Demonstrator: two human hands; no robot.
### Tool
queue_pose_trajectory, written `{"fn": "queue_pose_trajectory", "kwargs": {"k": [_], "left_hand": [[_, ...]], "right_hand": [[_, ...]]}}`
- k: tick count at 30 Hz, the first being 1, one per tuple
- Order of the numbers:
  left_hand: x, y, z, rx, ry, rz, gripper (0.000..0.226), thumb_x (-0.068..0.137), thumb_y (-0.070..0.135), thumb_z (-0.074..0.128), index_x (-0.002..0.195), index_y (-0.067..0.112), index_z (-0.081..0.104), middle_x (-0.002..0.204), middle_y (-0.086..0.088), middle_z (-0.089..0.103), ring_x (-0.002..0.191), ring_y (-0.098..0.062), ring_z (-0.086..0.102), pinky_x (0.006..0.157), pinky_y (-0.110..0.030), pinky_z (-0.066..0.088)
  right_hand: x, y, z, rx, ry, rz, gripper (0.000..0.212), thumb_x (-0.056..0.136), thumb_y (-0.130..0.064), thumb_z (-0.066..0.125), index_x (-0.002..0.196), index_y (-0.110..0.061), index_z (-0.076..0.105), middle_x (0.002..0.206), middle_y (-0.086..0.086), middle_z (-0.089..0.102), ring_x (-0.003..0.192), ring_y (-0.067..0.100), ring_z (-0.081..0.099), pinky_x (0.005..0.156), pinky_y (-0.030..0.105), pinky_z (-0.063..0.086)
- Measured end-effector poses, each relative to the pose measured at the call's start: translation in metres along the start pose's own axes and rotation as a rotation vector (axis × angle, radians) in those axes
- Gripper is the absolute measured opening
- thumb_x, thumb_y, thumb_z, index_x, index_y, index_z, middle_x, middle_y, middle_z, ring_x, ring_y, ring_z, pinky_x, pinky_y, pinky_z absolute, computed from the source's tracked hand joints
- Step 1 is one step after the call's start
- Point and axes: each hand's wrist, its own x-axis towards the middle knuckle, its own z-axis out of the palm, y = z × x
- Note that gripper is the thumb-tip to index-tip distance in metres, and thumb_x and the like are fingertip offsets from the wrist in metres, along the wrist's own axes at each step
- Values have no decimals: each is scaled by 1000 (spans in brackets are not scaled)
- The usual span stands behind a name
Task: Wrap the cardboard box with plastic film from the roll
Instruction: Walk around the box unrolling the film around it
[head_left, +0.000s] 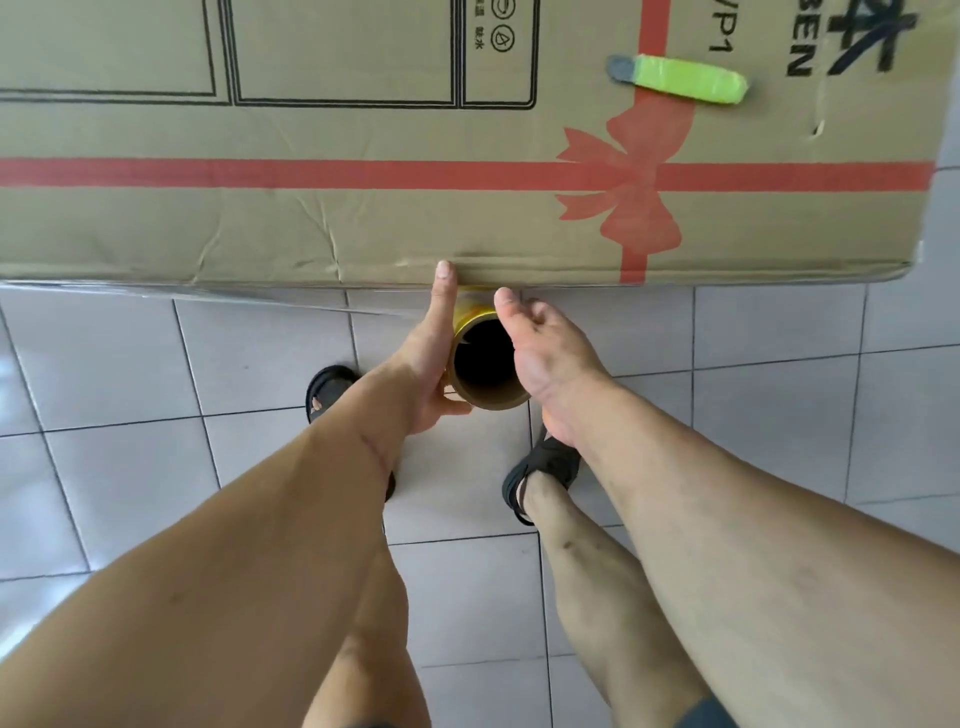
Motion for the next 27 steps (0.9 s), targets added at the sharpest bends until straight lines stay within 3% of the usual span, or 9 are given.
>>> {"fn": "queue_pose_trajectory", "kwargs": {"k": [3, 6, 8, 10, 13, 16, 21, 24, 27], "left_hand": [[5, 4, 14, 9, 139, 90, 122, 70, 109, 44, 149, 18, 66, 137, -7, 77, 131, -28, 69, 123, -55, 47], [8, 5, 22, -145, 73, 67, 130, 54, 111, 55, 141, 15, 70, 127, -12, 82, 121, -31, 78, 113, -56, 58], [9, 5, 25, -177, 12, 38, 132, 60, 113, 47, 143, 13, 70, 131, -15, 80, 124, -33, 77, 113, -56, 58], [8, 1, 27, -155, -28, -2, 131, 64, 114, 39, 143, 14, 71, 133, -15, 80, 129, -35, 74, 117, -58, 53], [5, 3, 35, -66, 38, -23, 137, 48, 117, 48, 147, 25, 67, 144, -7, 74, 141, -33, 63, 125, -64, 41], [5, 7, 41, -95, 110, 24, 109, 78, 103, 50, 143, 17, 68, 137, -12, 77, 126, -32, 74, 116, -57, 55], [2, 4, 51, -152, -22, -9, 113, 89, 100, 26, 135, 10, 75, 124, -16, 83, 119, -32, 79, 107, -48, 61], [-3, 2, 56, -44, 9, -12, 112, 79, 106, 40, 139, 17, 73, 126, -10, 82, 122, -28, 77, 115, -49, 55], [3, 4, 55, -73, 113, 34, 99, 88, 95, 50, 140, 12, 69, 121, -10, 83, 114, -28, 79, 111, -49, 58]], "right_hand": [[-1, 3, -13, 61, -42, 37, 81, 82, -79, 51, 147, -31, 46, 150, -6, 50, 136, 16, 45, 103, 34, 34], [2, 5, -23, 131, -67, 12, 70, 91, -71, 48, 146, -29, 48, 151, -8, 49, 136, 12, 44, 108, 34, 33], [6, 7, -29, 100, -49, -19, 65, 96, -65, 46, 147, -25, 47, 152, -6, 48, 136, 13, 44, 105, 31, 33], [8, 9, -31, 38, -43, -29, 68, 93, -66, 50, 146, -23, 49, 149, -4, 51, 135, 15, 47, 104, 30, 35], [4, 12, -34, 59, -52, 11, 82, 81, -74, 58, 145, -24, 48, 145, -4, 55, 132, 15, 50, 102, 32, 36], [1, 12, -38, 154, -76, 38, 72, 83, -75, 54, 140, -32, 53, 142, -10, 57, 130, 12, 51, 110, 37, 37], [2, 13, -50, 106, -38, -21, 56, 98, -59, 50, 143, -26, 51, 142, -9, 53, 127, 9, 48, 96, 26, 34], [0, 14, -51, 104, 2, 8, 71, 92, -62, 57, 151, -26, 41, 133, -15, 46, 123, 7, 45, 96, 26, 32], [-4, 19, -50, 156, -14, 46, 58, 94, -65, 50, 141, -31, 51, 131, -15, 51, 124, 9, 47, 102, 32, 36]]}}
